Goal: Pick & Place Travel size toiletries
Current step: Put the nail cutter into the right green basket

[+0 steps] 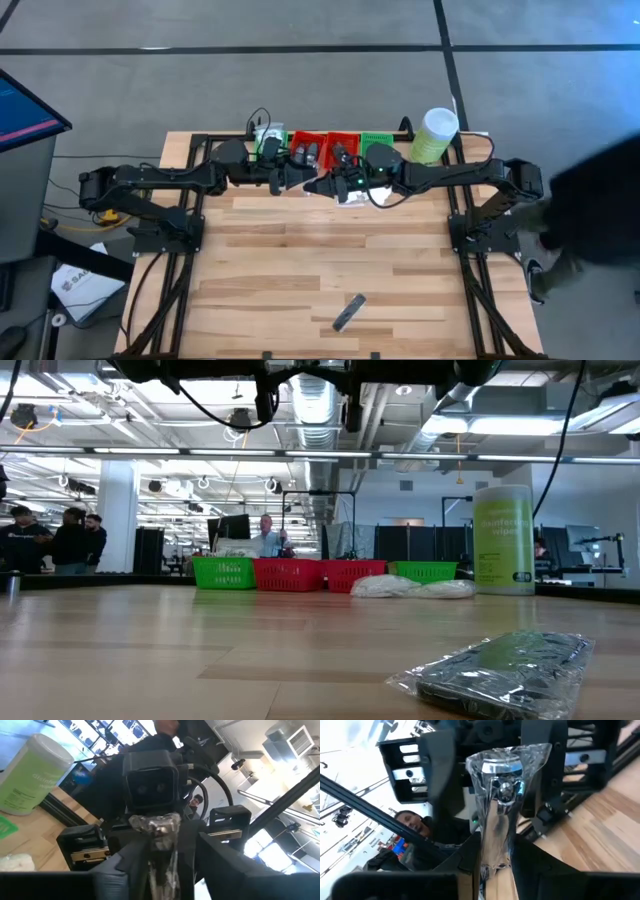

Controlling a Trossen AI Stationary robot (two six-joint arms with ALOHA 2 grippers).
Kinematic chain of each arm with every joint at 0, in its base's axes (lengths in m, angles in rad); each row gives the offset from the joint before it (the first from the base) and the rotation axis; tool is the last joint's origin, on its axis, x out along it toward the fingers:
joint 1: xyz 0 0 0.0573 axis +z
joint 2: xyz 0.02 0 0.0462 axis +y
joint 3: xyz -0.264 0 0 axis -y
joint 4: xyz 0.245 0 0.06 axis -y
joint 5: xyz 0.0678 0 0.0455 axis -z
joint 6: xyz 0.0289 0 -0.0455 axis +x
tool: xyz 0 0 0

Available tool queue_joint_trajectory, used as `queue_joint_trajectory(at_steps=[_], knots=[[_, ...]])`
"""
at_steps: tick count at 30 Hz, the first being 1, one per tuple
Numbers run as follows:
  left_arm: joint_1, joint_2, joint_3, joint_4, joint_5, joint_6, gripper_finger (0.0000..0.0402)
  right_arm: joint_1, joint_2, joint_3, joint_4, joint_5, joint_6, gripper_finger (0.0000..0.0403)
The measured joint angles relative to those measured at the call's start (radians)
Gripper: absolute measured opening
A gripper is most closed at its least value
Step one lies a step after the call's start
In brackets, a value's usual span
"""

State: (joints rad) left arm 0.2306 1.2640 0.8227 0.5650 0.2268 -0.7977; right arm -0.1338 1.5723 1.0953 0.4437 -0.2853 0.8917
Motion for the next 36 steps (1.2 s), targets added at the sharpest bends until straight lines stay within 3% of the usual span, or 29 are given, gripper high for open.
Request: queue_joint_trajectory(at_steps=[6, 11, 23, 36], knots=[[0.024, -0.017, 0.0, -0.063, -0.004, 0.011, 0.0229, -0.013, -0.023, 0.0, -0.107, -0.016, 0.026, 0.0069], [0.054, -0.033, -0.001, -0.12, -0.014, 0.058, 0.0263, -0.061, -0.092, -0.001, -0.303, -0.021, -0.014, 0.0069], [0.033, -0.048, 0.0, -0.128, -0.017, 0.059, 0.0269, -0.293, -0.215, -0.001, -0.781, 0.049, -0.09, 0.0069], [-0.143, -0.048, 0.0, -0.12, -0.103, 0.052, 0.0269, -0.517, -0.003, 0.008, -0.99, 0.116, -0.168, 0.0069]])
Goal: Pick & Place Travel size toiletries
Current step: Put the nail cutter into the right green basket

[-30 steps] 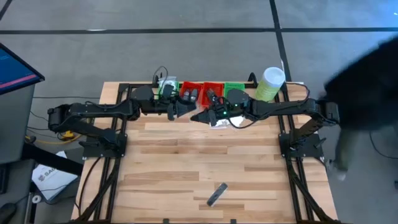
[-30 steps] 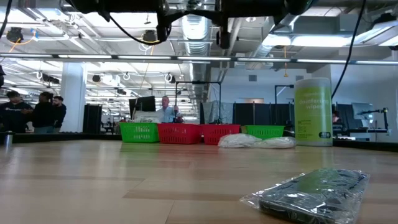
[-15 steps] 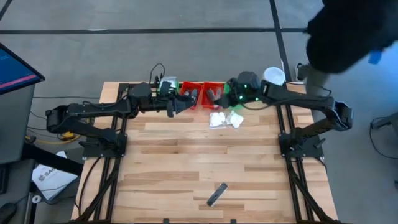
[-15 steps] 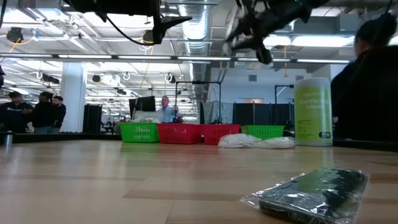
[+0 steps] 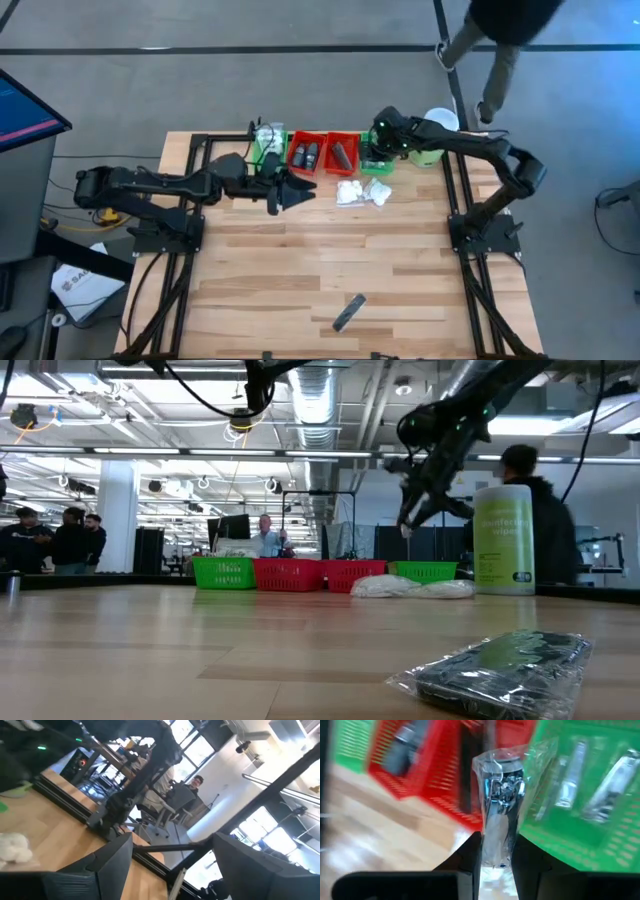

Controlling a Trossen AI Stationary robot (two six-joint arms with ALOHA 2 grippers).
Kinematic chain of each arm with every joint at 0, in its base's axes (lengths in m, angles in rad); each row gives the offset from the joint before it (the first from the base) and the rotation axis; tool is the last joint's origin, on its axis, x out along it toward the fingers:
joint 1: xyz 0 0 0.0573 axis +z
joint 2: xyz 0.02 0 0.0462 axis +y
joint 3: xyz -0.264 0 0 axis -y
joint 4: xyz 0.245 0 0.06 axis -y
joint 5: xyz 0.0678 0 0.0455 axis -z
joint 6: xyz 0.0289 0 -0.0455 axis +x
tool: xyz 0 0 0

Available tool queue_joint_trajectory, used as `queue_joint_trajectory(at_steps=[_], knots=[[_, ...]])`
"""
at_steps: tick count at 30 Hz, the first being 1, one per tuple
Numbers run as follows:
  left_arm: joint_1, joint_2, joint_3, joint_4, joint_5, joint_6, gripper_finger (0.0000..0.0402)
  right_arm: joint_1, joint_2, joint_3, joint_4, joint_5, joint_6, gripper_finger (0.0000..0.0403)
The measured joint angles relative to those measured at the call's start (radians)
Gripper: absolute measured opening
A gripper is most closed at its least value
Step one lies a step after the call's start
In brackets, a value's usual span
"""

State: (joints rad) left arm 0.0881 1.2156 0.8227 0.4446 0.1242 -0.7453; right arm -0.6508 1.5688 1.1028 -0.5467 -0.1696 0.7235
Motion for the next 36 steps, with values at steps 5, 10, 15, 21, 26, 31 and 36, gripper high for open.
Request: queue_joint_trajectory(at_steps=[5, 10, 15, 21, 26, 31, 36], knots=[[-0.051, 0.0, 0.0, 0.0, -0.048, 0.0, 0.0269, -0.014, 0.092, 0.101, -0.073, 0.057, -0.108, 0.0069], [-0.08, 0.0, 0.0, 0.0, -0.072, 0.003, 0.0269, -0.014, 0.227, 0.295, -0.265, 0.151, -0.251, 0.0069], [-0.1, 0.0, 0.0, -0.001, -0.073, 0.003, 0.0269, -0.022, 0.369, 0.435, -0.454, 0.202, -0.273, 0.0069], [-0.104, 0.0, 0.0, -0.002, -0.072, 0.005, 0.0269, -0.034, 0.469, 0.487, -0.525, 0.208, -0.283, 0.0069], [-0.098, 0.0, 0.0, -0.002, -0.073, 0.007, 0.0269, -0.049, 0.484, 0.482, -0.534, 0.204, -0.297, 0.0069], [-0.092, 0.0, 0.0, -0.003, -0.076, 0.007, 0.0269, -0.083, 0.482, 0.482, -0.531, 0.213, -0.313, 0.0069], [-0.092, 0.0, 0.0, -0.003, -0.1, 0.013, 0.0269, -0.109, 0.482, 0.482, -0.547, 0.171, -0.332, 0.0069]])
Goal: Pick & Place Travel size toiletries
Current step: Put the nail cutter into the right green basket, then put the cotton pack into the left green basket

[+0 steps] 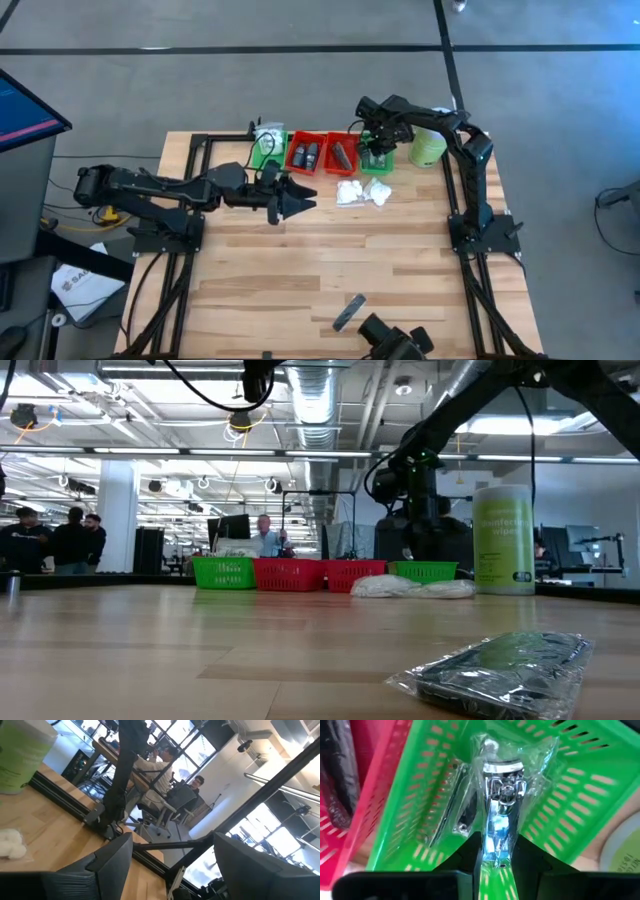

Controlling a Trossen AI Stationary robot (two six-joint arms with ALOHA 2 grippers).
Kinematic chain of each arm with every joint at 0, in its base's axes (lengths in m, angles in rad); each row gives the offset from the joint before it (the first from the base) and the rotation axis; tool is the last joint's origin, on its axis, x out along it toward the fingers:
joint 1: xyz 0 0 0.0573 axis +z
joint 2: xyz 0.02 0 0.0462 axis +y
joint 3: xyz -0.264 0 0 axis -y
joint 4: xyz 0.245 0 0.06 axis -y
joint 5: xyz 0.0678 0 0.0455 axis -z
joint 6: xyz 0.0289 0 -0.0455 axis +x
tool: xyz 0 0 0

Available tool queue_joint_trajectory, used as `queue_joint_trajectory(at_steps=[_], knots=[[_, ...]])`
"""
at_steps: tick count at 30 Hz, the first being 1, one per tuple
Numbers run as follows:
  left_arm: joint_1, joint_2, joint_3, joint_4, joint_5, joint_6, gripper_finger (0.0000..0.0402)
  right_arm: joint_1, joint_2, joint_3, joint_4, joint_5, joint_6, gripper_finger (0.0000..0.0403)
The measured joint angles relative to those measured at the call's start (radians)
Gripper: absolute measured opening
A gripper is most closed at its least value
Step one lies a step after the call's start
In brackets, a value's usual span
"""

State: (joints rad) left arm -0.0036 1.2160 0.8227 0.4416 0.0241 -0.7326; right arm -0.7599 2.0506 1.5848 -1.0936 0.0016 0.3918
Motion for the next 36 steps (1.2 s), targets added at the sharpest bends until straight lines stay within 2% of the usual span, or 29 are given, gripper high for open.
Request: queue_joint_trajectory(at_steps=[3, 18, 23, 31, 36], knots=[[0.0, 0.0, 0.0, 0.0, -0.016, 0.002, 0.0269, -0.003, 0.0, 0.0, -0.02, -0.009, -0.01, 0.007], [0.0, 0.0, 0.0, 0.002, -0.041, 0.019, 0.0269, 0.017, 0.0, 0.001, -0.02, -0.046, -0.069, 0.0144], [-0.002, 0.0, 0.0, 0.0, -0.04, 0.018, 0.0269, 0.046, -0.006, 0.068, -0.041, -0.049, -0.123, 0.0162], [0.005, 0.0, 0.0, -0.063, -0.045, 0.019, 0.0262, 0.135, -0.11, 0.201, -0.06, -0.054, -0.191, 0.014], [0.006, 0.008, 0.0, -0.213, -0.1, 0.044, 0.0214, 0.195, -0.204, 0.181, -0.098, -0.054, -0.214, 0.0101]])
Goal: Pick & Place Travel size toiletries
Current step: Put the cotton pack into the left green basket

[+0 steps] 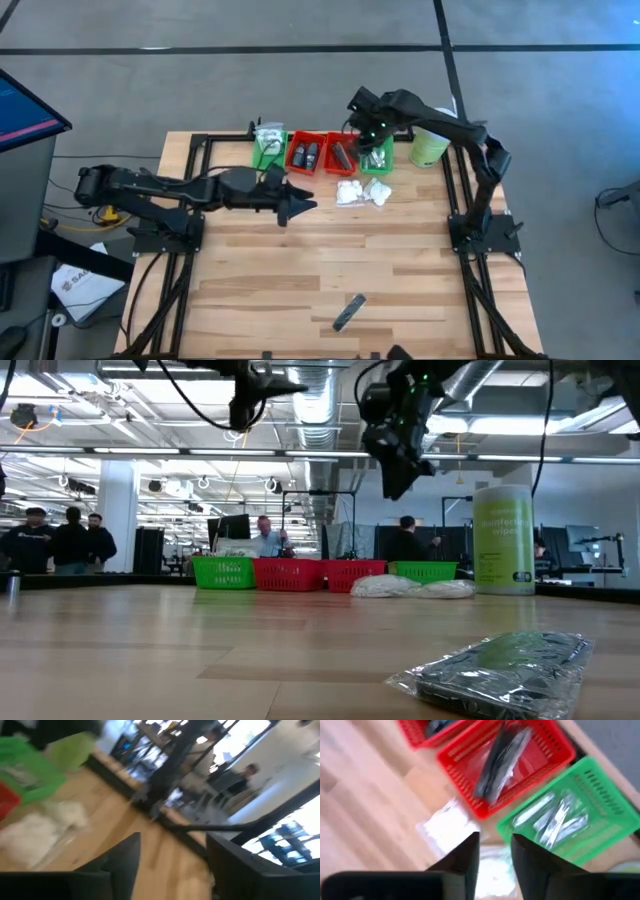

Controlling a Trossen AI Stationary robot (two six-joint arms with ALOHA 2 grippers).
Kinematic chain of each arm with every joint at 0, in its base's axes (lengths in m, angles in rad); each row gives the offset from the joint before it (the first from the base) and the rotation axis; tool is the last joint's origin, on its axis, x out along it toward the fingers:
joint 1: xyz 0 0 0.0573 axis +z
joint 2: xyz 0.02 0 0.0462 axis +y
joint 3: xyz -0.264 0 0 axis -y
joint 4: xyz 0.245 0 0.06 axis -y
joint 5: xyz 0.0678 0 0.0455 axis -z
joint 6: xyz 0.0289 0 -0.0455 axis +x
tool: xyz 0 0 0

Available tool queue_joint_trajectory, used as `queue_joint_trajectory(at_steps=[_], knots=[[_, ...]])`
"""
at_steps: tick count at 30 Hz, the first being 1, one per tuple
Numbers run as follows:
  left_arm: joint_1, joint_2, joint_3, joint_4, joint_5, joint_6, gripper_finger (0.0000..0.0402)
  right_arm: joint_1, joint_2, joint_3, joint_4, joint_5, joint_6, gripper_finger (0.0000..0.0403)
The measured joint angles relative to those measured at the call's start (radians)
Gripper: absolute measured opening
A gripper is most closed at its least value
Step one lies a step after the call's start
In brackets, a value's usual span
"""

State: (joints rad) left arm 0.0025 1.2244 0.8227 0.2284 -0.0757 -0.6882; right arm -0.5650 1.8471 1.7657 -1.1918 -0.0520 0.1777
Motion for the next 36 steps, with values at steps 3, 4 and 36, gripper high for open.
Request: queue_joint_trajectory(at_steps=[3, 4, 36], knots=[[0.0, 0.027, -0.002, -0.056, -0.014, 0.015, 0.0162, 0.038, -0.043, -0.044, -0.025, 0.0, 0.003, 0.006], [0.0, 0.039, -0.002, -0.056, -0.014, 0.019, 0.0142, 0.052, -0.057, -0.063, -0.029, 0.0, 0.004, 0.0042], [-0.3, 0.293, -0.114, -0.361, -0.162, 0.258, 0.0143, 0.578, 0.037, -0.485, 0.639, -0.211, -0.07, 0.0099]])
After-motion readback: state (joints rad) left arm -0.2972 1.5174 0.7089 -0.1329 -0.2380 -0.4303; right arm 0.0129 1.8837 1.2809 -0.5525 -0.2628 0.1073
